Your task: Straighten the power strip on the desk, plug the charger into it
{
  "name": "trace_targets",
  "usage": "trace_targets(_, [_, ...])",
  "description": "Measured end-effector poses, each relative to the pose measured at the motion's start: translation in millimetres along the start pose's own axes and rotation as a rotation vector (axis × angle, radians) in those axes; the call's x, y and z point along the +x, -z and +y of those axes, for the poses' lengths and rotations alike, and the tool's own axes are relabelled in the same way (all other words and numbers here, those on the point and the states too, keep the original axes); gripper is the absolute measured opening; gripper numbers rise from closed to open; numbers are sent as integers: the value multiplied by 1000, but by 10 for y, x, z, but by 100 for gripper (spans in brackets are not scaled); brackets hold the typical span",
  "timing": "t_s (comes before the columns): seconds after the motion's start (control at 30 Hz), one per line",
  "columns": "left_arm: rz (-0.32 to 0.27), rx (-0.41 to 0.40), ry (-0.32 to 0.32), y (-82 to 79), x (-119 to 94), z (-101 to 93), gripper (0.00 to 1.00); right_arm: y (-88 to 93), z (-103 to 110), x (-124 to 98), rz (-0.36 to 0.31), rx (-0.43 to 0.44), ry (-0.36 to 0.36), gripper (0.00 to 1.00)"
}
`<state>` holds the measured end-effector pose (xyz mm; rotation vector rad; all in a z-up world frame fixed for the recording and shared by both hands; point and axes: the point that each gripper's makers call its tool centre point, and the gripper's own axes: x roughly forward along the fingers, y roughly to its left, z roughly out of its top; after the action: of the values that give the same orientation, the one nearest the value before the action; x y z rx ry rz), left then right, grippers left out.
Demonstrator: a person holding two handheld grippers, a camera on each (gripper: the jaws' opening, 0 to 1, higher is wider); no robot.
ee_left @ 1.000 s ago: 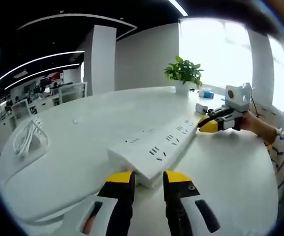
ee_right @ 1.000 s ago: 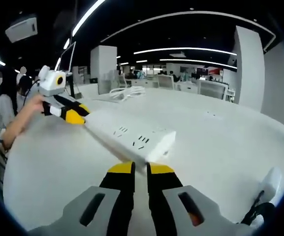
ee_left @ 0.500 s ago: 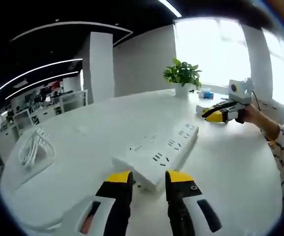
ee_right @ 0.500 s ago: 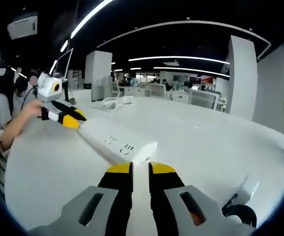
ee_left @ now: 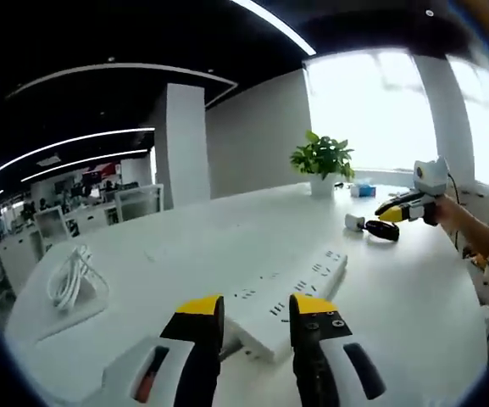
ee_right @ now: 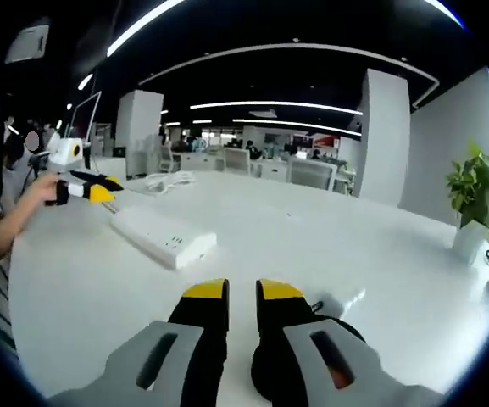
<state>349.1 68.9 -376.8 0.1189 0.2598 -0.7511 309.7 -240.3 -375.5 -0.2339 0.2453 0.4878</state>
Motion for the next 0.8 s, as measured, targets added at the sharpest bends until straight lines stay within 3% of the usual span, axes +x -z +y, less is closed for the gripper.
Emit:
trace_targets(0.3, [-2, 26, 12, -32, 17, -55, 31, 285, -73, -161, 127, -30, 73, 15])
trace_targets(0.57, [1, 36, 21, -28, 11, -88, 32, 433, -133, -135, 230, -36, 69, 17])
trace_targets(0.8, [5, 43, 27, -20, 8, -117, 32, 520, -161, -93, 270, -29, 54, 18])
